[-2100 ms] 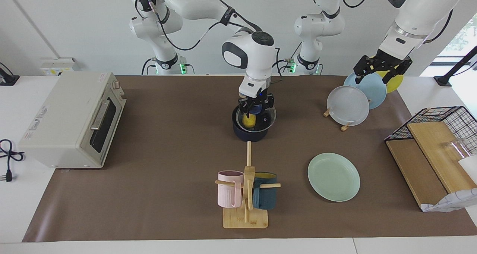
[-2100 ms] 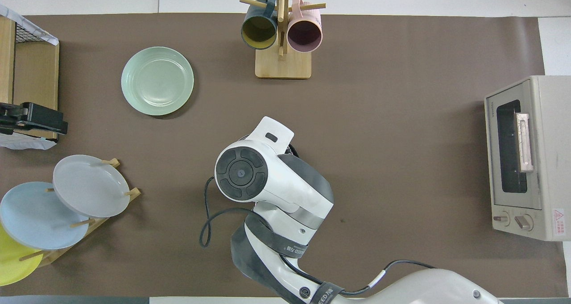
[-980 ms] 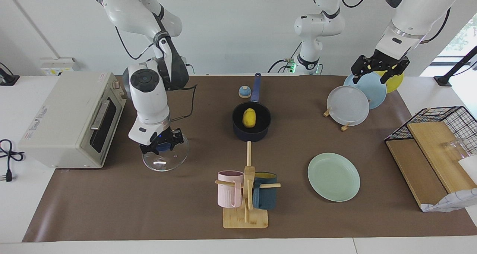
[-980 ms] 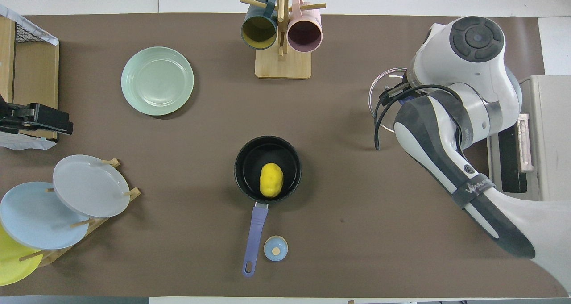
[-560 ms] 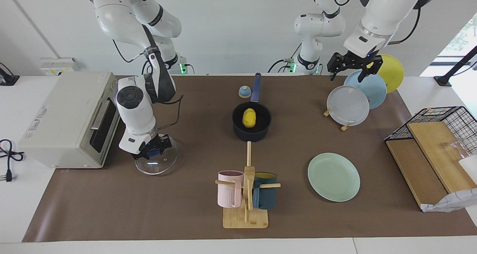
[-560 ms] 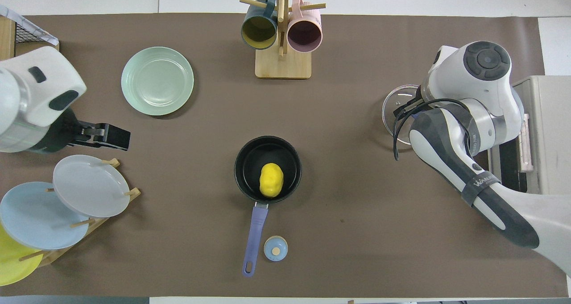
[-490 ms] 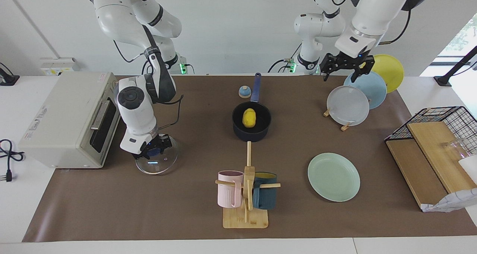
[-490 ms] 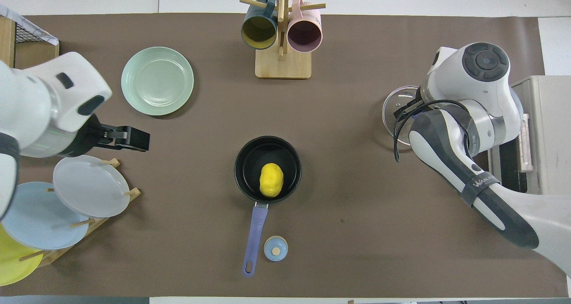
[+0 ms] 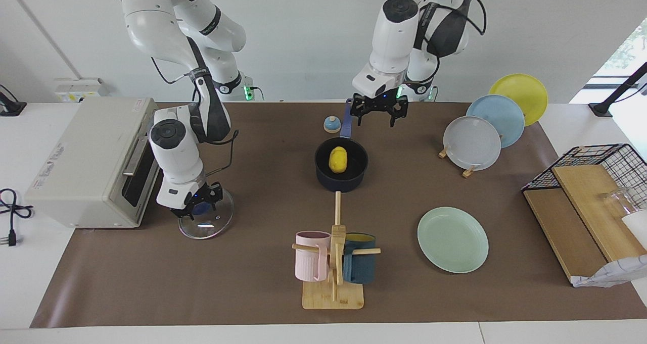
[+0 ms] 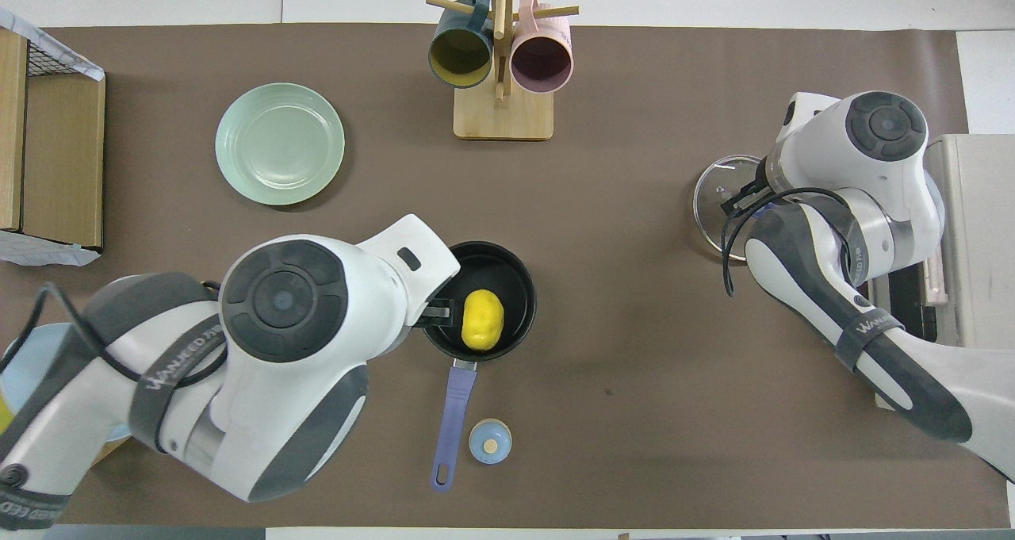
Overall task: Transfer potato from pot to plate
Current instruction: 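Lower the lid onto the table while the left gripper reaches the saucepan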
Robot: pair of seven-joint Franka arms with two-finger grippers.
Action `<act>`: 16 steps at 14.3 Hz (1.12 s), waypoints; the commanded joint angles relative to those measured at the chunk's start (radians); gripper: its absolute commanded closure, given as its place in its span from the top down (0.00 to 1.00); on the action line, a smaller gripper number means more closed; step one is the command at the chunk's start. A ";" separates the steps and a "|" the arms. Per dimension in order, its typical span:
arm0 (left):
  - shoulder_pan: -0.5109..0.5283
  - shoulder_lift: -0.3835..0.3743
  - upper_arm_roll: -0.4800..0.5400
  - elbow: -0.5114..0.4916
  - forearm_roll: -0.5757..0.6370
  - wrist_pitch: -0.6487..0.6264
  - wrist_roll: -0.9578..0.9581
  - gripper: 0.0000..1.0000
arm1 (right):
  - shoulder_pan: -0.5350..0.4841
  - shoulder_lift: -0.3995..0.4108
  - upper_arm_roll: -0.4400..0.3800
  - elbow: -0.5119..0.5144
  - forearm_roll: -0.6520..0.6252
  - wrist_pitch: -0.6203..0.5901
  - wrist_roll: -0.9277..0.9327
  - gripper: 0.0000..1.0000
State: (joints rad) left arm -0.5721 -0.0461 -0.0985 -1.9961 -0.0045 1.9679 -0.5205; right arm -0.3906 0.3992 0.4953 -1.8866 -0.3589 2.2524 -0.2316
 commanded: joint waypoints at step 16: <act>-0.094 0.210 0.019 -0.101 0.011 0.351 -0.153 1.00 | -0.001 -0.186 0.048 0.291 0.248 -0.572 0.167 1.00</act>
State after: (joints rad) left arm -0.6379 0.1467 -0.0966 -2.0798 -0.0045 2.2855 -0.6390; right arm -0.3800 0.2550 0.5340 -1.6218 -0.1359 1.7600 -0.0982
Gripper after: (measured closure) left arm 0.000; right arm 0.000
